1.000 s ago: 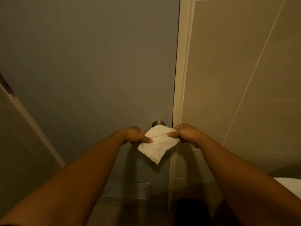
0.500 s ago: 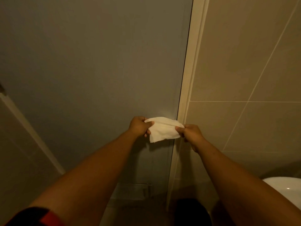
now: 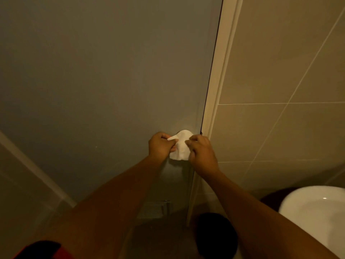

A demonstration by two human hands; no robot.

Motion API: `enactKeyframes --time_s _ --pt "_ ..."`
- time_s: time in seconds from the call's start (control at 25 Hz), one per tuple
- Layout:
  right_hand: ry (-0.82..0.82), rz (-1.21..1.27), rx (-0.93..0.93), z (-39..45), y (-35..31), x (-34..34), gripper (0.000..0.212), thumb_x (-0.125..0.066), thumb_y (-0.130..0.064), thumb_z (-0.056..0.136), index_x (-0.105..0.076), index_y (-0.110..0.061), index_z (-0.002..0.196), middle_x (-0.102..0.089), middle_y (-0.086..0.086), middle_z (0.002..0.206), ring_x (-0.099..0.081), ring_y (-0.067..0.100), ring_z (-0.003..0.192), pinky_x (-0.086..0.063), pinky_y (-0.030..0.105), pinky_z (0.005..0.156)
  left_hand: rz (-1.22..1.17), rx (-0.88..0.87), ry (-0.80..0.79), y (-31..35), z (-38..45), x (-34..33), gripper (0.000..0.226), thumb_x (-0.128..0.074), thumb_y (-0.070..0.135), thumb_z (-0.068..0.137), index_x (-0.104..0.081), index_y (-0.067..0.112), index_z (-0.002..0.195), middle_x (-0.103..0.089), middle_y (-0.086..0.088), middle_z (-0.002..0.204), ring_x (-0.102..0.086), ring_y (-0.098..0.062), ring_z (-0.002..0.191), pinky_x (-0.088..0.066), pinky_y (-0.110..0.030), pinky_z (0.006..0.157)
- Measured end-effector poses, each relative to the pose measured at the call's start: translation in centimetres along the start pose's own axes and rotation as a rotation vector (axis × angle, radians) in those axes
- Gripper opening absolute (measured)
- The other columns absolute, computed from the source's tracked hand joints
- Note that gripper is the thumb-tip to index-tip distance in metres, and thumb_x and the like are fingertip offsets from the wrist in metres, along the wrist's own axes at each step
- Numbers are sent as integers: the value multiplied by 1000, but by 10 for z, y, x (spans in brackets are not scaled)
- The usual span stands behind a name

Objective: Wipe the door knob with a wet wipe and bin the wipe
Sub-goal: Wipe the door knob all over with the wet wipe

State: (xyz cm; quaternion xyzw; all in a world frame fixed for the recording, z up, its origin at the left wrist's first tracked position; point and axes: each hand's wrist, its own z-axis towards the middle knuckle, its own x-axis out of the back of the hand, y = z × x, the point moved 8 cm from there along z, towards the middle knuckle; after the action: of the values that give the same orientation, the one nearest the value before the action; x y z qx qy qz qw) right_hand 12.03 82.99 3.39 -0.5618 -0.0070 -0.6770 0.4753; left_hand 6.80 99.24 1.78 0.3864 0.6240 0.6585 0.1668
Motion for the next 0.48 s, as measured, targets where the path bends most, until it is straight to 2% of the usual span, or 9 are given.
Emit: enactKeyframes --time_s 0.08,0.16,0.32,0.4,0.48 --pt "11 61 -28 0 0 -7 35 -48 -18 94 -60 -12 126 -54 6 128 -49 21 118 -44 31 99 66 -114 9 6 0 6 16 -76 16 79 -62 9 84 -66 -8 75 -61 -18 63 -53 -26 63" --pt "50 96 -51 3 -1 -9 36 -48 -29 96 -54 -17 129 -53 4 130 -51 19 117 -43 25 92 204 -284 35 18 -2 16 10 -69 20 84 -61 14 82 -64 -4 83 -60 -16 71 -53 -29 70" --pt "-9 -55 -76 14 -4 -23 44 -50 -42 94 -48 -26 135 -46 1 136 -46 20 122 -47 33 94 462 -588 71 77 -12 36 8 -57 27 93 -59 20 89 -55 4 91 -52 -8 76 -42 -15 65" --pt "-29 -121 -102 13 -10 -30 40 -50 -40 94 -53 -24 131 -42 4 141 -43 24 125 -48 37 97 636 -851 107 117 -18 40 14 -56 27 92 -63 14 91 -57 -1 93 -52 -12 82 -45 -23 68" --pt "-24 -209 -48 15 -21 -35 33 -52 -36 95 -58 -22 125 -40 6 144 -41 27 127 -49 40 97 840 -1186 144 147 -26 36 21 -57 27 88 -67 9 89 -62 -10 100 -57 -24 93 -49 -39 80"
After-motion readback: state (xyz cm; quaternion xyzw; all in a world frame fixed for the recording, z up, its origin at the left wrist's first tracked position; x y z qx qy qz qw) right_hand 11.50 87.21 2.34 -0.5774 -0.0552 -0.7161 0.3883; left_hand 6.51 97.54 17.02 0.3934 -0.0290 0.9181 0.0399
